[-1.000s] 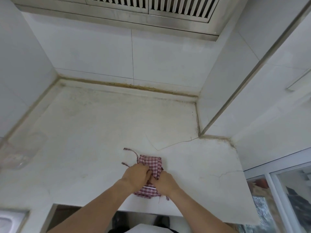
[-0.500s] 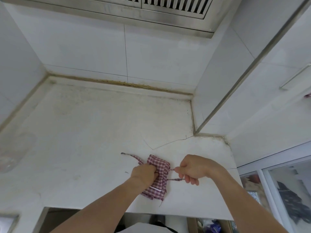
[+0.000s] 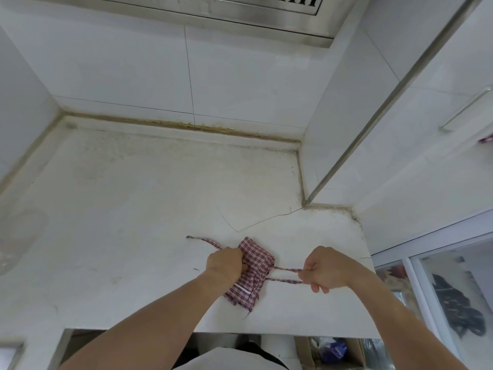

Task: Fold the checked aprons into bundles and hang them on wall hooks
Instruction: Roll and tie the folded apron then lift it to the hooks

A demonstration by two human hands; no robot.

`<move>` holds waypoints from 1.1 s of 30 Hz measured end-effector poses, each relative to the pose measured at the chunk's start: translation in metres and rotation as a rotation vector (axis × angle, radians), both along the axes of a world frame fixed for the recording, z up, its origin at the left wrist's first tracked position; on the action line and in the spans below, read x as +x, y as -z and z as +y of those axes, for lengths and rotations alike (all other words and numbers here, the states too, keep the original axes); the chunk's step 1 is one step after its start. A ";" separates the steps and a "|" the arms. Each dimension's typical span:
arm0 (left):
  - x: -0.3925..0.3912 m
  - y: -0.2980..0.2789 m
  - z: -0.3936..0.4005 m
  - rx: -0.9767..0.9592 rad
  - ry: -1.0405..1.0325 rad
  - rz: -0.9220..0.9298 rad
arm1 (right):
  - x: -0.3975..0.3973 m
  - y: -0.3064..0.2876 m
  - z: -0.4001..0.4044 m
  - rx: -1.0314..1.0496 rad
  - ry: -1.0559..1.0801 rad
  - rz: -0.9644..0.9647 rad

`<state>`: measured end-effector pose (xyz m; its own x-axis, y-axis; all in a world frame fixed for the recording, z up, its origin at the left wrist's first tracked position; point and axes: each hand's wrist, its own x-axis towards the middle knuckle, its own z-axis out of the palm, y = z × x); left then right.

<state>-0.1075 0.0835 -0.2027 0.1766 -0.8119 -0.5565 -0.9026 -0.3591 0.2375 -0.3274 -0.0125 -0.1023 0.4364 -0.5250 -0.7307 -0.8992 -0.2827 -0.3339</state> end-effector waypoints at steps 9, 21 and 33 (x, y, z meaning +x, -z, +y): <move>-0.033 -0.017 -0.001 -0.095 0.135 -0.118 | 0.012 0.012 0.005 -0.083 0.227 -0.340; -0.071 0.005 0.003 -0.005 -0.044 0.022 | 0.001 -0.024 0.010 -0.125 0.118 -0.270; -0.062 -0.002 -0.005 0.013 0.006 -0.039 | -0.068 -0.011 -0.010 -1.200 0.635 -0.465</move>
